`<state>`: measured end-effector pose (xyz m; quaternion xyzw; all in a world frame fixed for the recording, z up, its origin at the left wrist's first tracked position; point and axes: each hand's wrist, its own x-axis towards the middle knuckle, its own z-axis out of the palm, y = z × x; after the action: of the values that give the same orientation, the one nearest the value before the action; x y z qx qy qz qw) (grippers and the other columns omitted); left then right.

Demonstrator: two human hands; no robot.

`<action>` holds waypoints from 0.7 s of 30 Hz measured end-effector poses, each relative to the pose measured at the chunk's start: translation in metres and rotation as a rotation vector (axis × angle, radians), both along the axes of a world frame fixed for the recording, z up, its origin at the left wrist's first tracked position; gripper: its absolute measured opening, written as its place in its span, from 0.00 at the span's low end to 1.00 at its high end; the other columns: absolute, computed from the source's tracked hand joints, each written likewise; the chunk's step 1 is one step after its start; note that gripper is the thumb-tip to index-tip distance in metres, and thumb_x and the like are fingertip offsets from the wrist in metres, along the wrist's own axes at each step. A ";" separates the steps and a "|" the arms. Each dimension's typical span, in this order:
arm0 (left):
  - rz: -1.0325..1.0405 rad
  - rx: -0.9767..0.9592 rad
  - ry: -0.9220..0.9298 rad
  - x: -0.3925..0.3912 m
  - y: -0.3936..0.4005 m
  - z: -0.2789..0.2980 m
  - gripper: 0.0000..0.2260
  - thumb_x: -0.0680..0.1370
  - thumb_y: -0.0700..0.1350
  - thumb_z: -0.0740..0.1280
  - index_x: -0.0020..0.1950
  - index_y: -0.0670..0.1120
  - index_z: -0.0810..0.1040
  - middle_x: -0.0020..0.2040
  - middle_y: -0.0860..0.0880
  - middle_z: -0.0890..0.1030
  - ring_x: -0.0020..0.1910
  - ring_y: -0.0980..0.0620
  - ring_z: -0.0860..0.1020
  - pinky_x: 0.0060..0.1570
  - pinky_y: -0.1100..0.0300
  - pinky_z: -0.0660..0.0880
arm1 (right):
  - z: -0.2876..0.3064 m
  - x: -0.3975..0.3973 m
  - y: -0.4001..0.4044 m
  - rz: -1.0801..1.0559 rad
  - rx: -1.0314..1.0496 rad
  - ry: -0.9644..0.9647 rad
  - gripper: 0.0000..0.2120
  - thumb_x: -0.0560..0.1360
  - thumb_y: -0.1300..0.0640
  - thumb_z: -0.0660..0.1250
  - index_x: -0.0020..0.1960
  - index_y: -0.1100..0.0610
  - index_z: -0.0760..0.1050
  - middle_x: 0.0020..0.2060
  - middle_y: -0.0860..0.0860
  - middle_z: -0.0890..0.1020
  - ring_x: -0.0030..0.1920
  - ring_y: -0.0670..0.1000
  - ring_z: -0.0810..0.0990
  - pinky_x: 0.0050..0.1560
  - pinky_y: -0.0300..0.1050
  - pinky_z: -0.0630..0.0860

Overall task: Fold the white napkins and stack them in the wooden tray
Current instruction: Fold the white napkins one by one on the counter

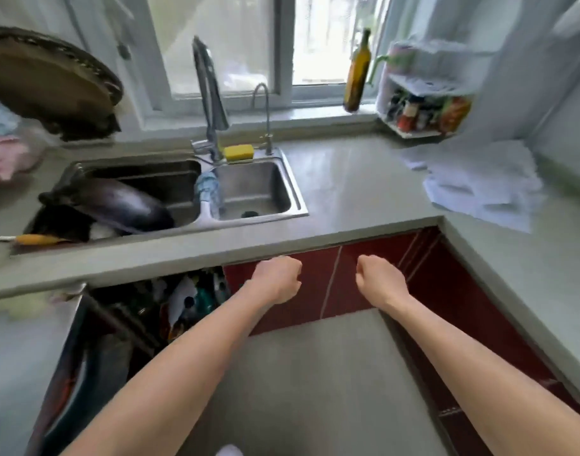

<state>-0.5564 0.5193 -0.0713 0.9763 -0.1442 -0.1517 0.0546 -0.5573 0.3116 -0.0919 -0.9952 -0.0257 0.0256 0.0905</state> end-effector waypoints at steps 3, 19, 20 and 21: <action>-0.149 -0.009 -0.031 0.065 -0.064 0.002 0.13 0.79 0.47 0.61 0.62 0.46 0.73 0.60 0.46 0.76 0.59 0.43 0.75 0.56 0.49 0.74 | 0.002 0.030 -0.069 -0.160 -0.026 -0.008 0.07 0.77 0.57 0.59 0.52 0.58 0.72 0.49 0.55 0.78 0.51 0.58 0.77 0.44 0.48 0.70; -0.739 0.021 -0.031 0.350 -0.314 -0.001 0.22 0.79 0.48 0.64 0.71 0.44 0.65 0.68 0.44 0.69 0.67 0.42 0.68 0.65 0.50 0.67 | 0.018 0.174 -0.291 -0.800 -0.115 0.063 0.14 0.75 0.65 0.59 0.61 0.60 0.67 0.58 0.57 0.75 0.57 0.59 0.76 0.50 0.48 0.71; -0.764 0.024 -0.042 0.359 -0.326 -0.005 0.23 0.78 0.48 0.64 0.72 0.44 0.65 0.69 0.44 0.68 0.68 0.43 0.67 0.65 0.50 0.67 | 0.016 0.182 -0.303 -0.796 -0.130 0.060 0.14 0.75 0.65 0.58 0.60 0.59 0.67 0.58 0.57 0.75 0.57 0.59 0.76 0.50 0.48 0.71; -0.790 0.028 -0.053 0.368 -0.339 -0.009 0.23 0.78 0.48 0.64 0.71 0.44 0.65 0.69 0.44 0.67 0.68 0.43 0.67 0.64 0.51 0.66 | 0.014 0.192 -0.317 -0.793 -0.142 0.058 0.14 0.74 0.66 0.58 0.59 0.59 0.67 0.58 0.57 0.75 0.57 0.59 0.75 0.51 0.49 0.70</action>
<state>-0.1882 0.1806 -0.0802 0.8499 -0.5081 -0.1377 -0.0249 -0.3655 -0.0050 -0.0777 -0.9307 0.3645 0.0184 0.0253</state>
